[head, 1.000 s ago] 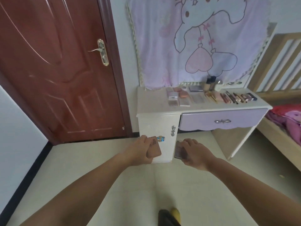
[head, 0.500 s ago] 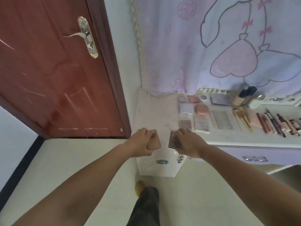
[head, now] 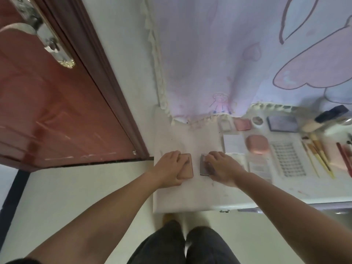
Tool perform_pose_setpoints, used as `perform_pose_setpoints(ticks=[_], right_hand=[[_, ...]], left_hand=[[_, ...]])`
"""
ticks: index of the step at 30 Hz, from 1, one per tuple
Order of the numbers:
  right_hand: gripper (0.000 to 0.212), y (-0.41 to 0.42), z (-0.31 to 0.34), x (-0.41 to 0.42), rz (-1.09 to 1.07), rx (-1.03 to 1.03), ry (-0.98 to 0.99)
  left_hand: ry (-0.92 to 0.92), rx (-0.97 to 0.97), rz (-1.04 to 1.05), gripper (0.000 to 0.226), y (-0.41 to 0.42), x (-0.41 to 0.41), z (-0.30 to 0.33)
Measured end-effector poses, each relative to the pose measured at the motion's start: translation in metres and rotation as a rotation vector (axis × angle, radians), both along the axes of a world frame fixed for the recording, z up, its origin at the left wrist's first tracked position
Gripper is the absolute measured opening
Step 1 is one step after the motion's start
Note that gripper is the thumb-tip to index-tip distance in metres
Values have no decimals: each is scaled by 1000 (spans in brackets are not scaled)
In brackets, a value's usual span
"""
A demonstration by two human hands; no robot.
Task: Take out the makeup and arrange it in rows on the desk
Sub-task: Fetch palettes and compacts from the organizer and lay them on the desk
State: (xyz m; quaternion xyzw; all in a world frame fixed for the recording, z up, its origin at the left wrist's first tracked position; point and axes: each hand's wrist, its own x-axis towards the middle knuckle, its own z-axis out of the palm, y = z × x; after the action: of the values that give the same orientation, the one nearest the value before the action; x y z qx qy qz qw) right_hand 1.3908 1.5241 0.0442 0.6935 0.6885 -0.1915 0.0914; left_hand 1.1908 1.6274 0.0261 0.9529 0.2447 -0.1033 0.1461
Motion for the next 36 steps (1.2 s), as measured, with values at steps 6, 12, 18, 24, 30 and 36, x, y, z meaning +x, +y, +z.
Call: perform_pose_setpoints(ticks=[6,12,18,24,30,36], right_hand=[[61,-1,-8,9,28,7,-13],[69,22,-1,-13,134,23,-14],[69,41,-16,-60,262,-4,-2],[70,49,1,-59,186,3,159],[66,64,49,-49,-28,193,527],[65,72,64,-22,-203,42,736]], left_hand=[[-18,-26,-4,68,2,-4,-12],[-131,-152,158,77,-1,-17,-16],[-218,-296,553,49,-10,-44,-5],[-378,-607,938,31,-11,-36,-1],[-765,-1853,1039,60,10,-13,40],[-859,-2025,1034,59,18,9,51]])
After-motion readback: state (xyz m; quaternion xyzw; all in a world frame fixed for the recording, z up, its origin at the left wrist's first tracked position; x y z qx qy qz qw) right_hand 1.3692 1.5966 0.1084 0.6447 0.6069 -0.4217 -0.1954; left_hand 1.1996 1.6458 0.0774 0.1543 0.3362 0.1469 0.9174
